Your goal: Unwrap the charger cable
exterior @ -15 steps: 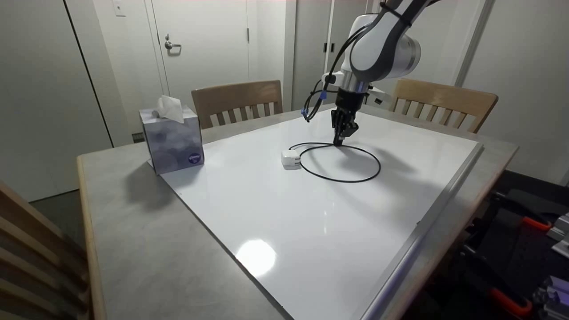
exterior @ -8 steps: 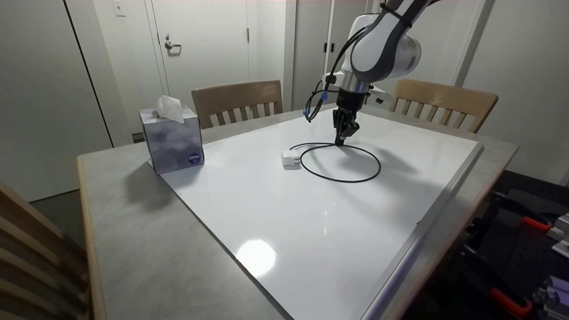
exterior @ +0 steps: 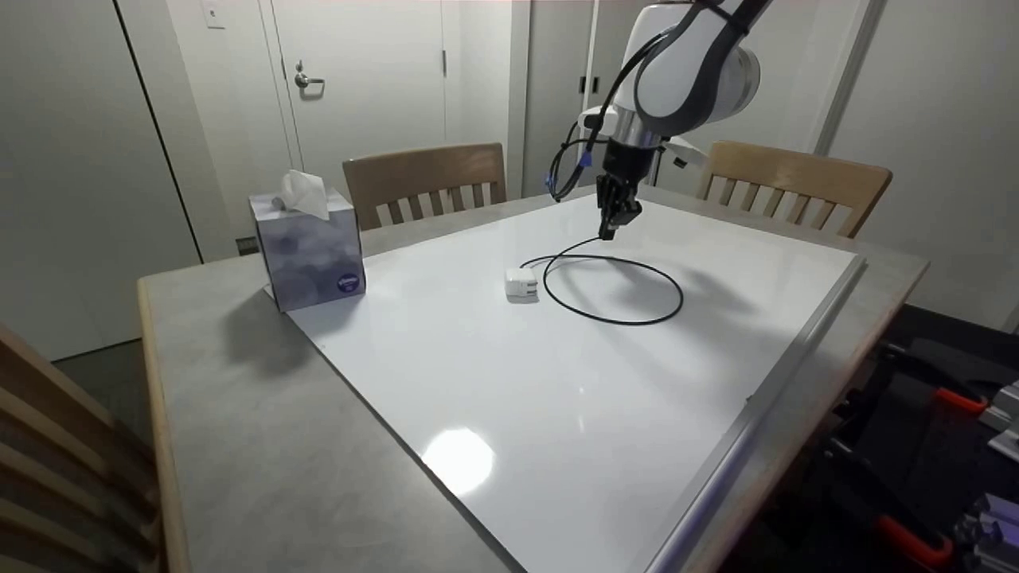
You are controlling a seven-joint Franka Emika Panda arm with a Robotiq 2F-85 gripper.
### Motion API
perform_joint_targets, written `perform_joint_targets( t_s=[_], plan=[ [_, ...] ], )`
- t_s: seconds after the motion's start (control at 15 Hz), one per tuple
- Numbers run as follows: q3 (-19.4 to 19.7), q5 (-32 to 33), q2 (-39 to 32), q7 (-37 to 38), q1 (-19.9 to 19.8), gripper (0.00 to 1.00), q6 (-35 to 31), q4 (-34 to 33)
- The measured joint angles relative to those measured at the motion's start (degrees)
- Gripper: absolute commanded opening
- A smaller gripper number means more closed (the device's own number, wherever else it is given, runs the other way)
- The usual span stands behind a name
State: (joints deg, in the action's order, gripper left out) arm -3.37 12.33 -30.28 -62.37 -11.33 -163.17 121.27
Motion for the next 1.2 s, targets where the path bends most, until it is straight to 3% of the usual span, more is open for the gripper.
perform_joint_targets(
  t_s=[0.2, 0.4, 0.47, 0.53, 0.67, 0.73, 0.93, 1.2],
  plan=[
    [-6.4, -3.3, 0.0, -4.6, -5.1, 0.02, -6.7, 1.0],
    [-19.2, -8.0, -0.7, -13.3, -15.0, 0.02, -11.0, 2.1],
    [-23.6, -8.7, -1.2, -16.0, -18.4, 0.09, -11.1, 2.2],
    [-25.2, -8.7, -1.4, -16.2, -19.7, 0.09, -11.1, 2.2],
    [-24.1, -8.7, -1.4, -15.9, -19.0, 0.09, -11.1, 2.1],
    [-23.8, -8.7, -1.5, -15.9, -18.7, 0.02, -11.1, 2.1],
    [-23.8, -8.6, -1.5, -15.9, -18.5, 0.02, -10.9, 2.1],
    [-26.7, -8.9, -1.4, -18.0, -19.1, 0.02, -3.5, 2.1]
  ],
)
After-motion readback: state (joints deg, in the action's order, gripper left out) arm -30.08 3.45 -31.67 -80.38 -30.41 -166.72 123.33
